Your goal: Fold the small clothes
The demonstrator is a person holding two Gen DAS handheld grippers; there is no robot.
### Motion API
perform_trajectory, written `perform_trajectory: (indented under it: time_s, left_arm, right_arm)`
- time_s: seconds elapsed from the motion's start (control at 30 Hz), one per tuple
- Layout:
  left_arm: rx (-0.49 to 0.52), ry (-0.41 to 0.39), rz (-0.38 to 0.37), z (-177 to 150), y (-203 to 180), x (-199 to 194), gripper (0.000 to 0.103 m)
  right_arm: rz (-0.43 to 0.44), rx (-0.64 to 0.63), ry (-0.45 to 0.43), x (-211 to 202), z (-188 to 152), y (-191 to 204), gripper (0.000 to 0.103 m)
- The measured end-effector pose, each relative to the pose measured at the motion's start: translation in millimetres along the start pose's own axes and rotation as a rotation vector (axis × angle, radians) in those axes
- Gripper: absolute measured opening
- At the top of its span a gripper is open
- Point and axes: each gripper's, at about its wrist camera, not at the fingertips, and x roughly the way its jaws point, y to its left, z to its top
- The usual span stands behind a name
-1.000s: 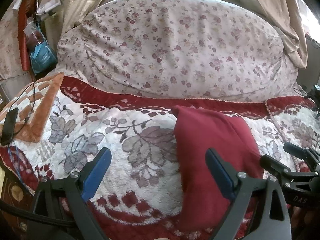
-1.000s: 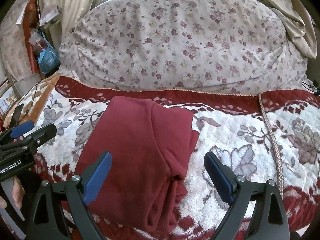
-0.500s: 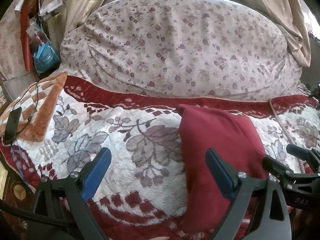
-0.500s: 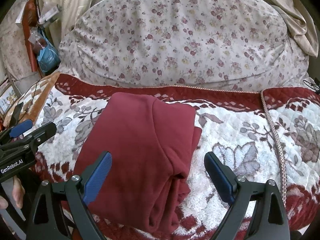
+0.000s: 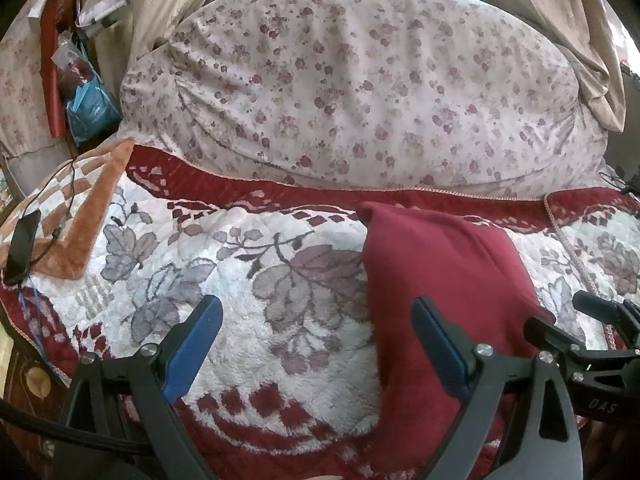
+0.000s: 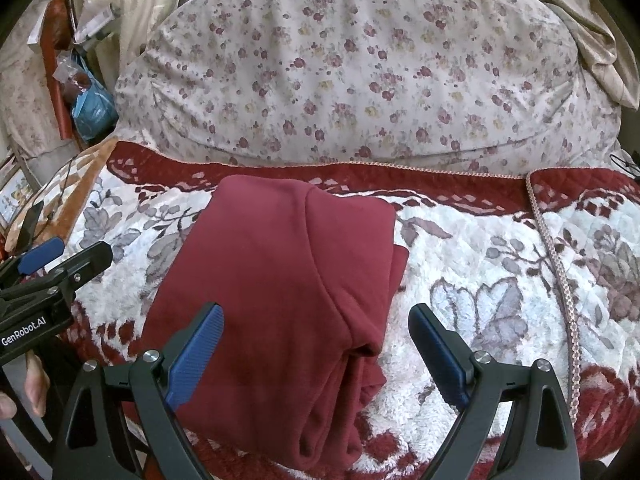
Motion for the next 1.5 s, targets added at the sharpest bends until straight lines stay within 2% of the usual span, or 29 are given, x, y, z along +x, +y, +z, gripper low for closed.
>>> perform_trajectory:
  time_s: [0.87, 1.5]
  left_arm:
    - [0.000, 0.041, 0.001, 1.5, -3.8, 25.4, 0.094]
    - [0.035, 0.058, -0.022, 2.1, -12.0, 42.5, 0.094]
  right_arm:
    - [-0.004, 0.003, 0.048, 24.3, 3.4, 1.2, 0.096]
    - [-0.008, 0.004, 0.082, 39.7, 3.0, 0.2, 0.096]
